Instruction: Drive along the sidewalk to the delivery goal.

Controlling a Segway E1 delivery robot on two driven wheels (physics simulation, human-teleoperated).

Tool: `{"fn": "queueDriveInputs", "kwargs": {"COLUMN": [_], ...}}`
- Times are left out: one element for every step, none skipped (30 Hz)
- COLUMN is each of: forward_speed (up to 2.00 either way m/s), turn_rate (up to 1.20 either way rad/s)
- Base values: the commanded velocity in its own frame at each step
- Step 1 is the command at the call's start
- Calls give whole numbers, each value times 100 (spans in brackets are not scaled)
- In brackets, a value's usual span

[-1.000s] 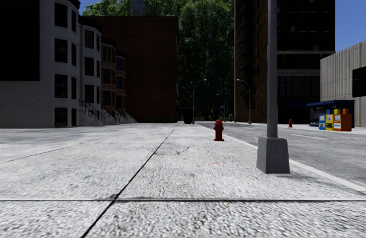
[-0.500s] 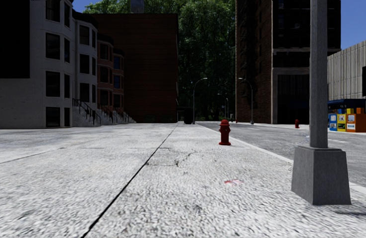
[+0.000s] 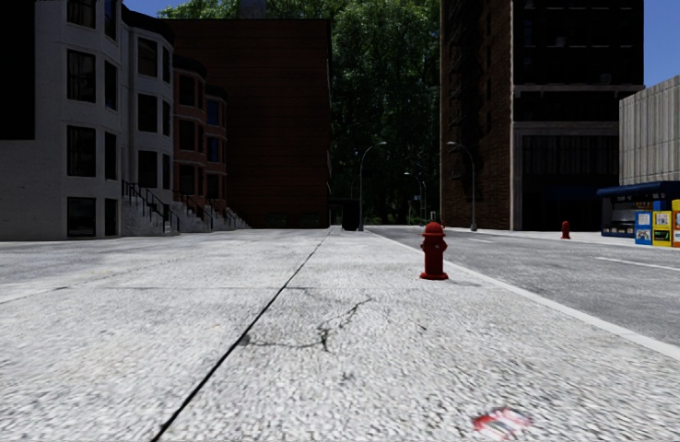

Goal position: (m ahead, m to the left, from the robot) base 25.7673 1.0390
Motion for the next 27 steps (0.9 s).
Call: {"fn": "queueDriveInputs", "kwargs": {"forward_speed": [200, 200, 200, 200, 200, 200, 200, 200, 200, 200, 200, 200, 200, 200, 200, 200, 200, 200, 200, 200, 200, 200, 200, 200, 200, 200, 200], "turn_rate": [0, 0, 0, 0, 0, 0, 0, 0, 0, 0, 0, 0, 0, 2, 2, 6, 7, 7, 7, 7, 11, 16, 19, 19, 19, 19, 19]}}
